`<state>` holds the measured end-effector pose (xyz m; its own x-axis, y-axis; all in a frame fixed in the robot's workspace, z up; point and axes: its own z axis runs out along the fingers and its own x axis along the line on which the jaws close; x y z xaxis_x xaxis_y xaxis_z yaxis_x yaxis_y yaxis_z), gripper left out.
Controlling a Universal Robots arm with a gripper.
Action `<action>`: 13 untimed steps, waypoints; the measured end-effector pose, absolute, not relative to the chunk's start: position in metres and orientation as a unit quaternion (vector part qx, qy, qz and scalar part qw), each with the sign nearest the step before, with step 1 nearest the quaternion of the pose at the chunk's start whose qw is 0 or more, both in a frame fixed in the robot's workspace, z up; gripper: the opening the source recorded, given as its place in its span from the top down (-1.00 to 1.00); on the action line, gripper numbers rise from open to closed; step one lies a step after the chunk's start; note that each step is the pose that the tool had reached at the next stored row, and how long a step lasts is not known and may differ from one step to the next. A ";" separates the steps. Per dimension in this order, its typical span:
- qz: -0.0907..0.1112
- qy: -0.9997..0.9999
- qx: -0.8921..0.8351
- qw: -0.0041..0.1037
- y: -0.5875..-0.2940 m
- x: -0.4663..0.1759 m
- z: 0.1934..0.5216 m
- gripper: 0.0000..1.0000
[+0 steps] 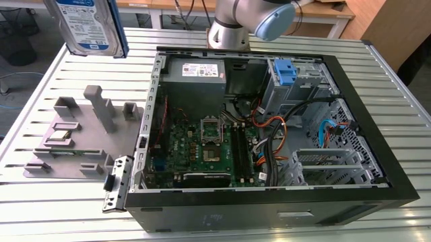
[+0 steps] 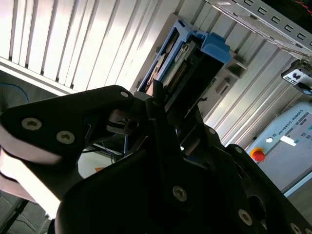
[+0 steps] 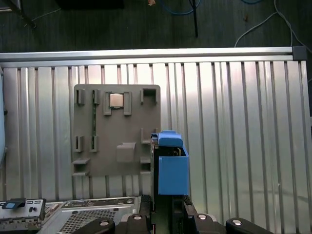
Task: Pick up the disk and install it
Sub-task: 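Pick up the disk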
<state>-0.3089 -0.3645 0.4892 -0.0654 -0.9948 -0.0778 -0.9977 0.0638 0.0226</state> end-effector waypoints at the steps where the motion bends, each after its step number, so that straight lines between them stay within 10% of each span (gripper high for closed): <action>1: 0.035 0.729 -0.683 0.021 -0.365 -0.306 0.489 0.30; 13: 0.035 0.729 -0.683 0.021 -0.365 -0.274 0.489 0.30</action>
<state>-0.2739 -0.3646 0.4892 -0.0653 -0.9948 -0.0777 -0.9977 0.0637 0.0227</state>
